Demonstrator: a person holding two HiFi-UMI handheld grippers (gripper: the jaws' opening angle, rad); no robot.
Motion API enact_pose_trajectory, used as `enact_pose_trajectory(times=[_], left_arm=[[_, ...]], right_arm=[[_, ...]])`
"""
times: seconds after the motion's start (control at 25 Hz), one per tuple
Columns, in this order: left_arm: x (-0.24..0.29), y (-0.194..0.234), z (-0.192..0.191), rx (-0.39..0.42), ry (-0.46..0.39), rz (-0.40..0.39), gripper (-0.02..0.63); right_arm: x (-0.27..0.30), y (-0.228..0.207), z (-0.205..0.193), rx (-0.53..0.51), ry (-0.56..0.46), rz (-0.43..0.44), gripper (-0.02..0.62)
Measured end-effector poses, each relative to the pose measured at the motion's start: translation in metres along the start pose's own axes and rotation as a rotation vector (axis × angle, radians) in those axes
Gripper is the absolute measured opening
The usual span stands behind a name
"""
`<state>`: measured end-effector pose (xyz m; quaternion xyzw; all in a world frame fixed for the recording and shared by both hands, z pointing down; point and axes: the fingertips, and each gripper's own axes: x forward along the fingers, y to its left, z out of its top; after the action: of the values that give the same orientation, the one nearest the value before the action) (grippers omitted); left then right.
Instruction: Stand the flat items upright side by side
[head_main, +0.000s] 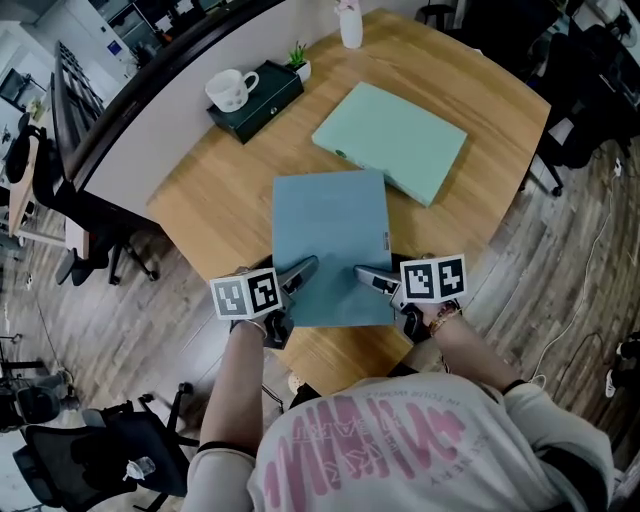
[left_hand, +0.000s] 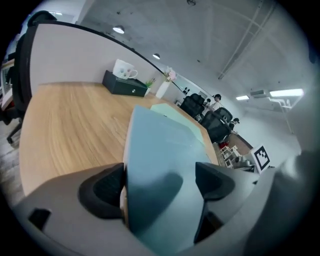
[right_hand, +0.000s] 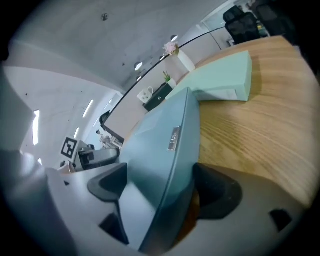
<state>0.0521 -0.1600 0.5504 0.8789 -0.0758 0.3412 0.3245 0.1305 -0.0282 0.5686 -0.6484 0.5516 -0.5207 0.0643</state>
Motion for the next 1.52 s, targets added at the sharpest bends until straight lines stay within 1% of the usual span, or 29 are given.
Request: enact_pose_trajectory(times=[0.04, 0.12, 0.16, 0.2, 0.28, 0.36, 0.44, 0.56, 0.68, 0.76, 0.84, 0.92, 1.0, 1.08, 1.16, 1.28, 1.4, 1.52], left_arm=[[-0.002, -0.001, -0.004, -0.010, 0.006, -0.004, 0.438], [-0.009, 0.001, -0.014, -0.042, 0.019, -0.007, 0.378], [-0.012, 0.004, -0.021, -0.040, 0.033, -0.002, 0.337], [-0.016, 0.007, -0.028, -0.016, 0.055, 0.006, 0.311], [-0.022, 0.008, -0.040, 0.063, 0.096, 0.017, 0.314], [-0.030, 0.008, -0.050, 0.118, 0.117, 0.001, 0.314], [-0.043, 0.014, -0.059, 0.155, 0.152, -0.036, 0.319], [-0.067, 0.034, -0.073, 0.211, 0.250, -0.075, 0.330], [-0.092, 0.059, -0.083, 0.257, 0.309, -0.081, 0.331], [-0.112, 0.074, -0.092, 0.283, 0.320, -0.081, 0.333], [-0.131, 0.090, -0.098, 0.296, 0.307, -0.084, 0.333], [-0.148, 0.105, -0.098, 0.313, 0.275, -0.083, 0.333], [-0.167, 0.117, -0.096, 0.342, 0.226, -0.074, 0.331], [-0.185, 0.124, -0.094, 0.375, 0.164, -0.064, 0.332], [-0.199, 0.130, -0.084, 0.410, 0.105, -0.054, 0.333], [-0.217, 0.138, -0.060, 0.454, 0.034, -0.044, 0.337], [-0.231, 0.140, -0.036, 0.456, -0.046, -0.059, 0.348], [-0.241, 0.142, -0.020, 0.467, -0.110, -0.077, 0.348]], right_arm=[[-0.001, -0.001, -0.005, -0.027, 0.023, -0.023, 0.420], [-0.005, -0.001, -0.016, -0.063, 0.082, -0.061, 0.413], [-0.007, 0.000, -0.023, -0.065, 0.109, -0.072, 0.413], [-0.008, 0.003, -0.029, -0.063, 0.132, -0.084, 0.413], [-0.010, 0.010, -0.045, -0.054, 0.163, -0.115, 0.413], [-0.010, 0.019, -0.059, -0.040, 0.177, -0.147, 0.414], [-0.006, 0.032, -0.075, -0.019, 0.185, -0.165, 0.414], [0.008, 0.060, -0.100, 0.011, 0.181, -0.185, 0.414], [0.025, 0.091, -0.124, 0.042, 0.148, -0.208, 0.416], [0.034, 0.112, -0.142, 0.062, 0.132, -0.224, 0.417], [0.045, 0.132, -0.156, 0.069, 0.120, -0.234, 0.419], [0.058, 0.150, -0.162, 0.052, 0.122, -0.243, 0.419], [0.067, 0.170, -0.166, -0.010, 0.131, -0.270, 0.416], [0.073, 0.188, -0.166, -0.106, 0.122, -0.307, 0.413], [0.078, 0.201, -0.156, -0.181, 0.091, -0.326, 0.408], [0.086, 0.223, -0.138, -0.252, 0.020, -0.333, 0.408], [0.091, 0.241, -0.118, -0.316, -0.051, -0.348, 0.410], [0.093, 0.252, -0.101, -0.393, -0.103, -0.369, 0.410]])
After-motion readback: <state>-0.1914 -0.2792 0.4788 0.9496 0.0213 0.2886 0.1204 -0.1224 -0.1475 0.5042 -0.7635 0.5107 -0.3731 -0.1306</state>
